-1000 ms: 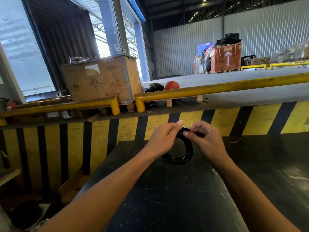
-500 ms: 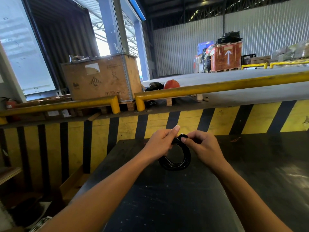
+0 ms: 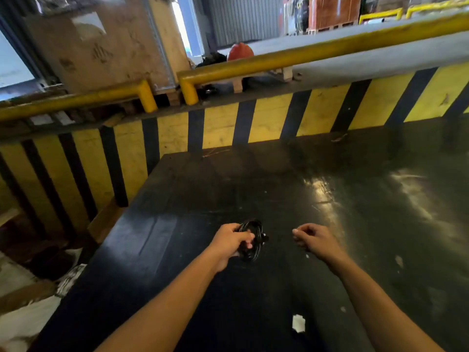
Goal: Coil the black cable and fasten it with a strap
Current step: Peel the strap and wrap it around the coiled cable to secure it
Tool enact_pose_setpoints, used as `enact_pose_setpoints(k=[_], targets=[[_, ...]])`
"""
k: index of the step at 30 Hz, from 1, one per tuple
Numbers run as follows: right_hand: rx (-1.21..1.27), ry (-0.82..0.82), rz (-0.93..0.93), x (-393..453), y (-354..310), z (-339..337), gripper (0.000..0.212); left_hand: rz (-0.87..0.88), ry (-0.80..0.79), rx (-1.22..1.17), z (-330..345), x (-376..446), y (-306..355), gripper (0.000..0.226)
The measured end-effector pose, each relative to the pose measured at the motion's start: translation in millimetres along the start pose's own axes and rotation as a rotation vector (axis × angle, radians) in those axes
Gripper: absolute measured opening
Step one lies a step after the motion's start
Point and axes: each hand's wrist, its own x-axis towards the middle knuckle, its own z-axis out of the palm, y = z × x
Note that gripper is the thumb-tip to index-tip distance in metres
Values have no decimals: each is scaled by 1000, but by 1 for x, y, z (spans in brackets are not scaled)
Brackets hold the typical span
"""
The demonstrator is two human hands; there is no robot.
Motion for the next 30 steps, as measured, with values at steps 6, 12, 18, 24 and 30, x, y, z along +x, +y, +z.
enact_pose_setpoints(k=[6,12,18,24,30], targets=[[-471,-286,302,-26,111,2,17,-214,18,181,-8,-8,-59,31],[-609,-360,275,-52,116,26,42,-278,-32,215,-1,-18,-87,58],[-809,-332,185,-62,119,34,14,-271,-38,200,-2,-26,-104,56],[-582,-179,227,-66,120,37,22,-250,-19,137,-12,-31,-107,61],[234,-21,178,-35,30,20,14,33,-91,21,-15,-33,-44,58]])
